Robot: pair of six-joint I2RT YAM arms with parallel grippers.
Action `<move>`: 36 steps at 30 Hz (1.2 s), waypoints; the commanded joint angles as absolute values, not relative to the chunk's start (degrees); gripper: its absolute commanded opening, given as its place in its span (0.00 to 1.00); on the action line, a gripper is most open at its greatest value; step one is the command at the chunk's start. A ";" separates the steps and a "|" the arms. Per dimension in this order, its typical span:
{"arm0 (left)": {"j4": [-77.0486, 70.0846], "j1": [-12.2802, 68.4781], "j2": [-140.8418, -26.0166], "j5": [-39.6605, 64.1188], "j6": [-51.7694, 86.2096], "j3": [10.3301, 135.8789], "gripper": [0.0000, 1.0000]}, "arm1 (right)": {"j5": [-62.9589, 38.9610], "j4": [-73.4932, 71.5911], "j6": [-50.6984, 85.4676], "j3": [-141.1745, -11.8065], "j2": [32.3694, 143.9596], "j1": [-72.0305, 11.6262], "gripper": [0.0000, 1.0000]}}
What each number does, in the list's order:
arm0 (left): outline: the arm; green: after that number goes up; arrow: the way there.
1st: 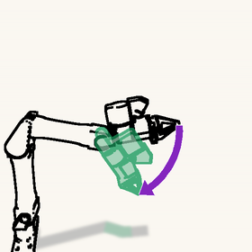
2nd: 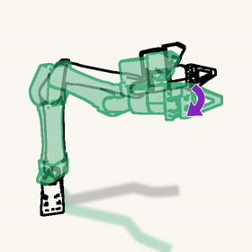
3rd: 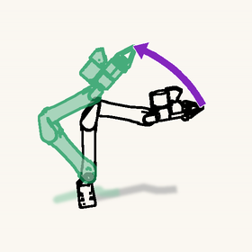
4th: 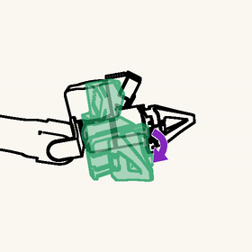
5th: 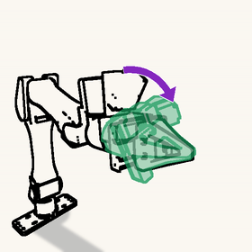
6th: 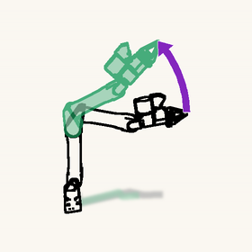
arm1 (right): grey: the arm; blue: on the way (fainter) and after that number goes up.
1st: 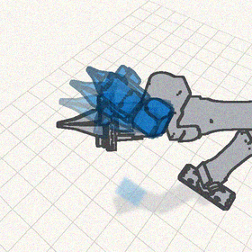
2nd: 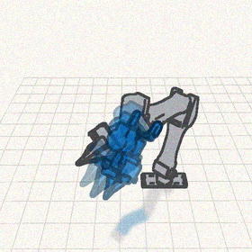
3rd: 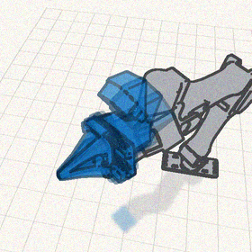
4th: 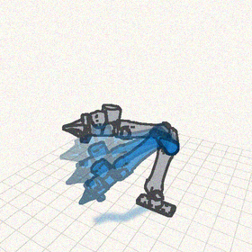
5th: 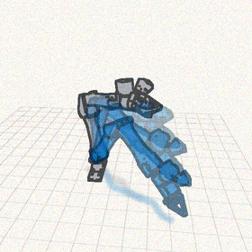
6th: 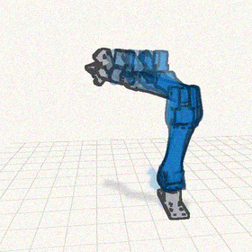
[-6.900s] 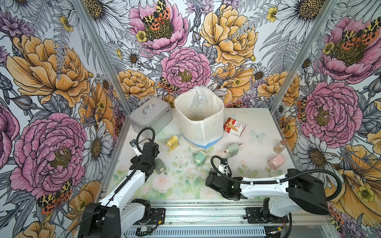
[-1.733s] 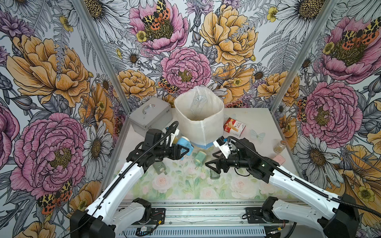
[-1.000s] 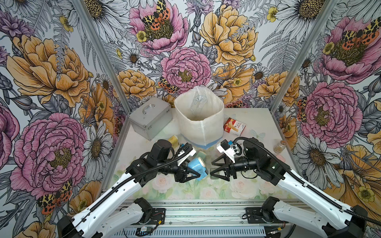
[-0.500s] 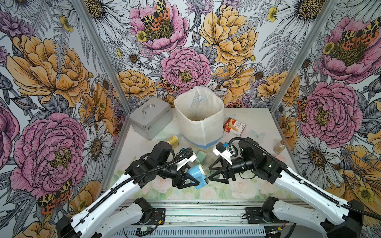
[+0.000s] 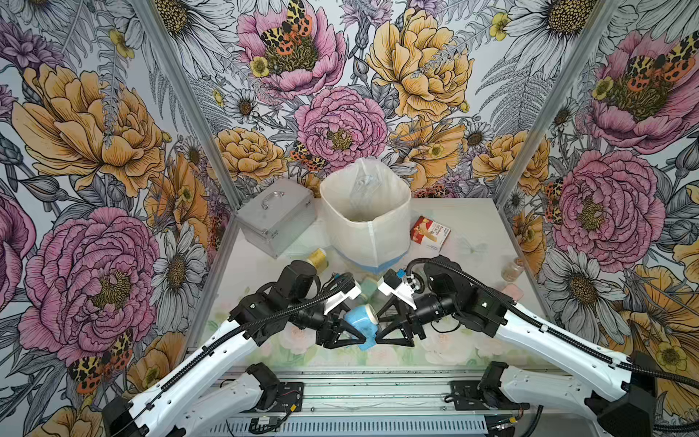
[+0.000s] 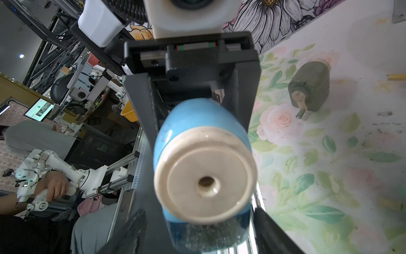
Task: Take out the pencil sharpener tray and clean the shavings
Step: Open the container of the pencil sharpener.
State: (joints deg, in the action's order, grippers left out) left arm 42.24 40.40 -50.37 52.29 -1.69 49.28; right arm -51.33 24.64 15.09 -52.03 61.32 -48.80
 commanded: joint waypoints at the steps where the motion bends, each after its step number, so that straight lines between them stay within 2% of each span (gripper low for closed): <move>1: 41.35 41.12 -49.77 54.66 -2.26 51.23 0.00 | -53.63 24.22 13.98 -54.65 61.94 -49.13 0.70; 5: 41.39 41.13 -48.99 54.28 -2.49 51.49 0.00 | -55.16 24.17 14.17 -54.76 62.15 -49.17 0.58; 10: 41.42 41.14 -48.69 54.50 -2.12 51.17 0.00 | -56.43 24.26 14.33 -54.58 61.53 -48.93 0.33; 13: 41.39 41.22 -48.35 54.64 -2.15 50.89 0.00 | -55.89 24.28 14.65 -54.32 60.84 -48.30 0.30; 20: 41.39 41.22 -47.76 54.11 -2.18 50.71 0.00 | -55.72 24.17 15.30 -54.48 60.53 -47.07 0.33; 22: 41.34 41.22 -47.77 53.99 -2.36 50.80 0.00 | -55.73 24.24 15.55 -54.60 60.97 -47.18 0.37; 27: 41.39 41.22 -47.81 53.51 -2.61 51.20 0.00 | -56.07 24.27 15.74 -54.64 62.05 -47.51 0.56; 31: 41.40 41.26 -47.94 53.41 -2.80 51.49 0.00 | -56.38 24.29 15.40 -54.59 62.57 -47.64 0.64; 36: 41.40 41.18 -47.90 53.58 -2.87 51.85 0.00 | -57.25 24.26 14.78 -54.79 63.97 -47.63 0.69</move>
